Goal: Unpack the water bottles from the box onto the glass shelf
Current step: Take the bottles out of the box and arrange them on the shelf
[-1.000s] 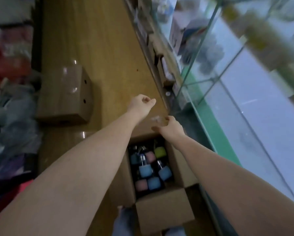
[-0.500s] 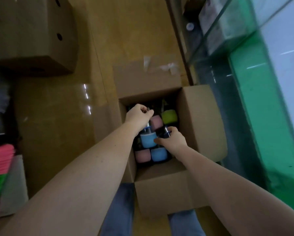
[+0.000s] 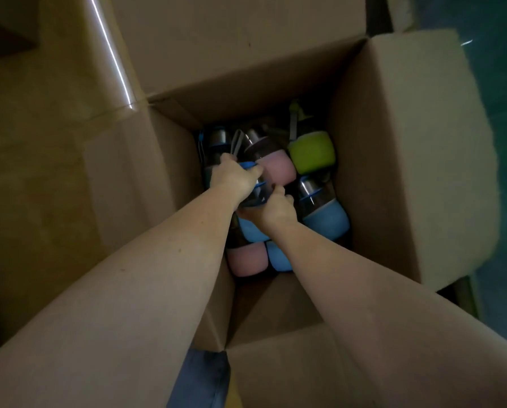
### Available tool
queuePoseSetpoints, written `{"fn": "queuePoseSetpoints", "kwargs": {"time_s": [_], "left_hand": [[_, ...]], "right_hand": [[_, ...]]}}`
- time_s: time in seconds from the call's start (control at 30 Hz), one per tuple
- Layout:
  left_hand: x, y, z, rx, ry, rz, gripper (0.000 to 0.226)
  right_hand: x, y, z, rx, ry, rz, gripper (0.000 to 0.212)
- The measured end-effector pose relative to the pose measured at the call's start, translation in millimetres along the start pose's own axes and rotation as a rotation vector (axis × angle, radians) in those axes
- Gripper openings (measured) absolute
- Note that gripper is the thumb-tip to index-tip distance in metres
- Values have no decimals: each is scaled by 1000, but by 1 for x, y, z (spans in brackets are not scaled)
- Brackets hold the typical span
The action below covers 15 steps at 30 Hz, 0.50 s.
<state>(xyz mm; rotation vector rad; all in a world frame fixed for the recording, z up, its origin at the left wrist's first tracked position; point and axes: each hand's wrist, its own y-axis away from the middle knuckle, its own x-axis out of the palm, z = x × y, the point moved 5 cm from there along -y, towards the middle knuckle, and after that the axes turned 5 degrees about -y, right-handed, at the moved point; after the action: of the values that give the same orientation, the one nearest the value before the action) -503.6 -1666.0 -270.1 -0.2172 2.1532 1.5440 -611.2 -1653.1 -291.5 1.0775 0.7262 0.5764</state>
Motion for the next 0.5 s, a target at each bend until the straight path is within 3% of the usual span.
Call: {"fn": "queuePoseSetpoints", "kwargs": {"time_s": [0.27,0.5], "left_hand": [[23,-42,11,-66,-44,17,77],[15,-31,1,-19,-46,-52,72]], "right_hand": [[19,-40,-20,84,-47,20,110],[11,-21,-13,4,-80,-41,93]]}}
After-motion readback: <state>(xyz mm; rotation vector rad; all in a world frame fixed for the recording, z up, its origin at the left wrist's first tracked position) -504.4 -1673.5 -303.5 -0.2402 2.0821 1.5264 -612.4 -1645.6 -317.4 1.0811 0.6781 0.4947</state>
